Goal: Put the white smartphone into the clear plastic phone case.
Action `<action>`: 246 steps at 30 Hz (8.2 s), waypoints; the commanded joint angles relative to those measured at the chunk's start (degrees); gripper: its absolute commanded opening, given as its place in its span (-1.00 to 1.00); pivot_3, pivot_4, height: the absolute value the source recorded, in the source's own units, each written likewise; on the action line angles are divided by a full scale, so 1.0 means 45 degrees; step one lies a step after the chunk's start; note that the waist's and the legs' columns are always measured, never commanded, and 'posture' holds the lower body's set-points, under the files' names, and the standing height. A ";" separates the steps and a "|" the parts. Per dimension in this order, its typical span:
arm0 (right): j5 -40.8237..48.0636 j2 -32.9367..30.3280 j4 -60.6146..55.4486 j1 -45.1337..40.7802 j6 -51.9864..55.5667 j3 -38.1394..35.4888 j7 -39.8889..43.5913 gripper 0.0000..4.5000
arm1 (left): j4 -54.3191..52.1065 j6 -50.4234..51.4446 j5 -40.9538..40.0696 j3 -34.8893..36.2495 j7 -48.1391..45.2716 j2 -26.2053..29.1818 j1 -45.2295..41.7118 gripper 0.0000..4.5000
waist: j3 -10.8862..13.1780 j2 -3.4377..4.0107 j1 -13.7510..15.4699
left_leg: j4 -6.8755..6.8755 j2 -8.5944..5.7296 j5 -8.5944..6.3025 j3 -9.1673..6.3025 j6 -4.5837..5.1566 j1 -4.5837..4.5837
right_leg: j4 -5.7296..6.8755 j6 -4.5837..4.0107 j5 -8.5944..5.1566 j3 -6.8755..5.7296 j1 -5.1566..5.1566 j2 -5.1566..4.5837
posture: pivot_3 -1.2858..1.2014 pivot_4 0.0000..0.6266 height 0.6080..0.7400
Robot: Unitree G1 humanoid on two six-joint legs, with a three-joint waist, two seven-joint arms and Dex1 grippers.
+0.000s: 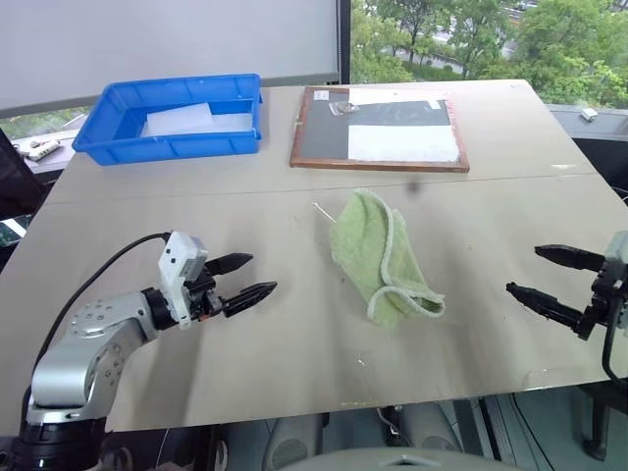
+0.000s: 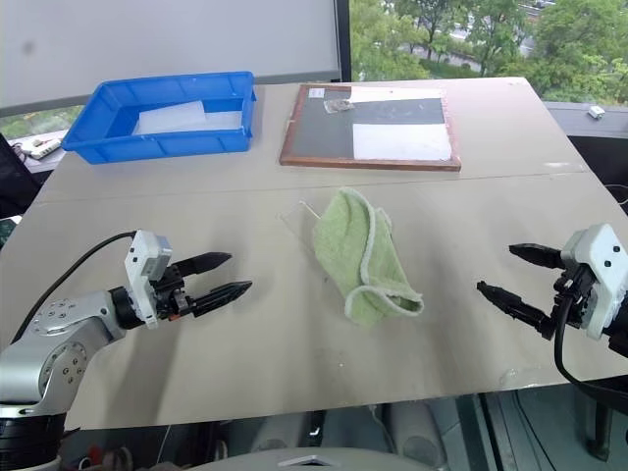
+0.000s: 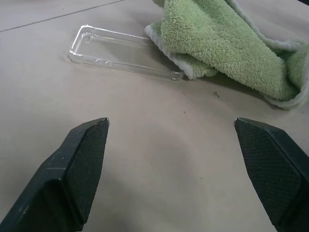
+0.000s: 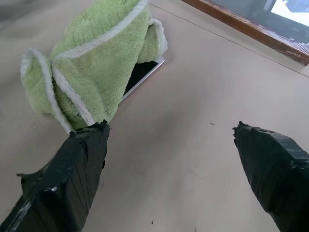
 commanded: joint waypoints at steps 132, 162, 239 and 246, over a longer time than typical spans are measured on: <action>-0.0275 0.4060 -0.1685 -0.5597 0.4381 0.7962 -0.9595 1.00 | 0.2404 0.2184 0.6400 -0.7135 -0.2068 -0.3379 -0.7527 0.03 | -0.0017 -0.0094 0.0255 | 0.0003 -0.0018 -0.0007 0.0005 0.0014 0.0103 | 0.0009 0.0024 -0.0007 -0.0002 0.0120 -0.0011 | 0.03 -0.52 1.00; -0.2205 0.7310 0.2937 -0.8432 0.6281 1.0289 -0.8146 1.00 | -0.1802 0.0728 -0.0207 0.0238 -0.2523 0.0376 -0.1210 0.47 | -0.0021 -0.0104 -0.0494 | -0.0070 0.0063 -0.0007 0.0050 0.0012 0.0153 | 0.0033 -0.0005 -0.0005 0.0114 0.0037 0.0067 | 0.03 -0.52 1.00; -0.5219 0.4685 0.1998 -0.7049 0.2430 1.0426 -0.4459 0.32 | -0.0102 -0.1089 0.0048 -0.0488 -0.2187 0.0826 0.0261 0.50 | -0.0086 -0.0169 0.0075 | -0.0263 0.0259 -0.0082 0.0245 -0.0088 0.0108 | -0.0219 -0.0126 -0.0007 -0.0024 -0.0071 0.0027 | 0.03 -0.52 1.00; -0.4206 0.3717 0.1973 -0.7765 0.1217 0.9968 -0.2288 0.32 | -0.0307 -0.1267 0.0037 -0.0535 -0.1602 0.0590 0.0368 0.50 | 0.0019 -0.0112 -0.0155 | -0.0250 0.0225 -0.0098 0.0228 -0.0056 0.0083 | -0.0208 -0.0100 -0.0001 -0.0045 -0.0086 0.0049 | 0.03 -0.52 1.00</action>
